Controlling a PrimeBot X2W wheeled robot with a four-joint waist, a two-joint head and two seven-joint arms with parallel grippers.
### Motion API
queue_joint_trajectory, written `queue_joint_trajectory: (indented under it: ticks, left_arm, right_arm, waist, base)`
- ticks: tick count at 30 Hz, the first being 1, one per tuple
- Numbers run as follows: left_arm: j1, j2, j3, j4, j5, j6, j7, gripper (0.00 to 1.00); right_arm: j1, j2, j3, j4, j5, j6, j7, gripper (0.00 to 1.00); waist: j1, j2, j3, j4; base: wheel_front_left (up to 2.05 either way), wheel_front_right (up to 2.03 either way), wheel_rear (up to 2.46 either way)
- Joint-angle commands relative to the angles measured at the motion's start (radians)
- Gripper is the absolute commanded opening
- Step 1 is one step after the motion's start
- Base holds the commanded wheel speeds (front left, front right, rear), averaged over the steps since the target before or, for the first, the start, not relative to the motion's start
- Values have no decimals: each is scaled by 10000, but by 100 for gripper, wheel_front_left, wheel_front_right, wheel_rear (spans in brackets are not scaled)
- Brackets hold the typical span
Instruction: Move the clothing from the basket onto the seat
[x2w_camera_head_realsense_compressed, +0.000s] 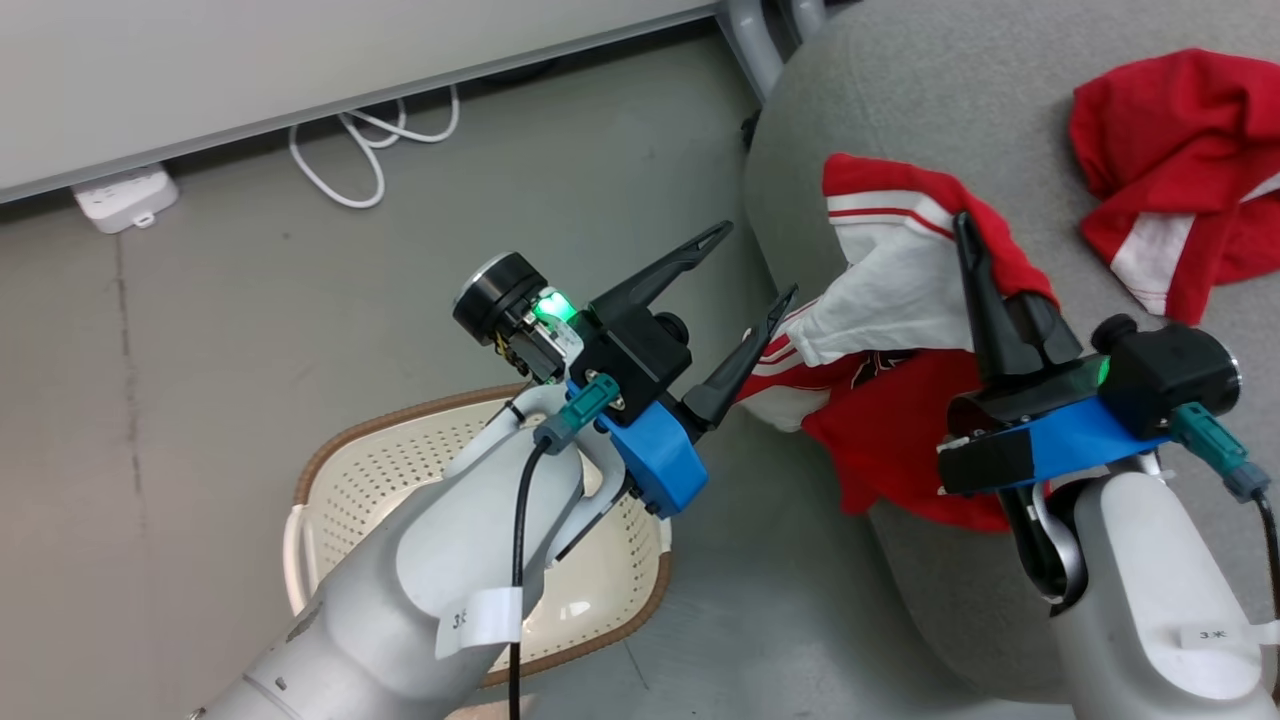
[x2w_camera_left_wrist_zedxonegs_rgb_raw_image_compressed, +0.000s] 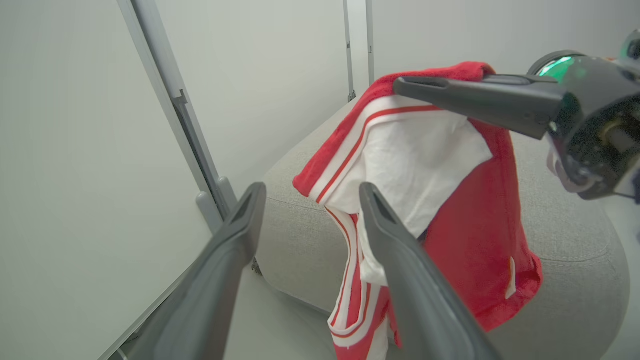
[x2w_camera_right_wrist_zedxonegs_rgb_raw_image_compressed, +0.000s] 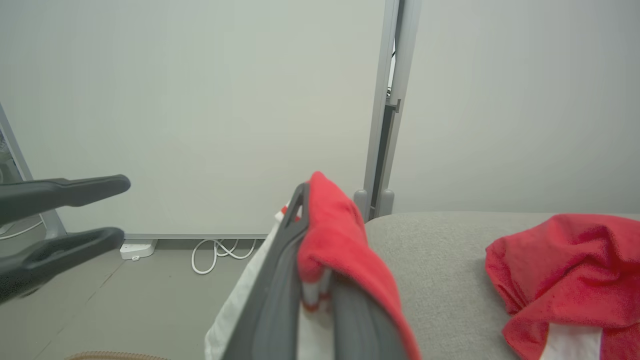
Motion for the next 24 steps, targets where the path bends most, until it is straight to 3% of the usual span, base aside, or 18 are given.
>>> queue_joint_trajectory:
  ticks: [1,12,24]
  left_arm:
    - [-77,33,-121,-9,16,-12,-26,100]
    - [-5,4,-854,-5,-121,-12,-28,100]
    - [87,-36,-1241,31,-290,-12,-28,100]
  right_arm:
    - [164,25,-180,-117,-14,1,-3,0]
    - [605,55,-1077,-391,-77,1,-1,0]
    - [933,83,-1336,-481,-147,1,-2,0]
  waist:
    - [0,0,171,-285]
    - [0,0,424,-1019]
    - [0,0,446,-1259]
  base:
    - [0,0,0]
    - [0,0,0]
    - [0,0,0]
